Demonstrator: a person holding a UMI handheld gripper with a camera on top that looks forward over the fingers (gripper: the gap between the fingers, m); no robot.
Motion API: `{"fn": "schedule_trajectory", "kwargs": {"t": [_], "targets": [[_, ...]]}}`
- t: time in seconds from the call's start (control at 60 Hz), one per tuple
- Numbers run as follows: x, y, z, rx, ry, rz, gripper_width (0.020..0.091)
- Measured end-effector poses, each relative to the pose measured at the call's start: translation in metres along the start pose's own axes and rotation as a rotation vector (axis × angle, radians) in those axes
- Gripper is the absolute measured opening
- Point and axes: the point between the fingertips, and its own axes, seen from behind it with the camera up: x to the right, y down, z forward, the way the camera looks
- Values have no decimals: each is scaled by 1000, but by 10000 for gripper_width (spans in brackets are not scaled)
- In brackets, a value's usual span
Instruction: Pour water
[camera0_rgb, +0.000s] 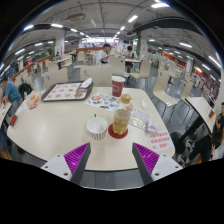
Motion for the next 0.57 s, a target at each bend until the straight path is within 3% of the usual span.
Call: {"fn": "schedule_trajectory", "kwargs": {"t": [0.217,0.567], "targets": [[-18,-3,-40,10,13,-30,848],[-27,-9,-47,22,-1,-32,849]]}}
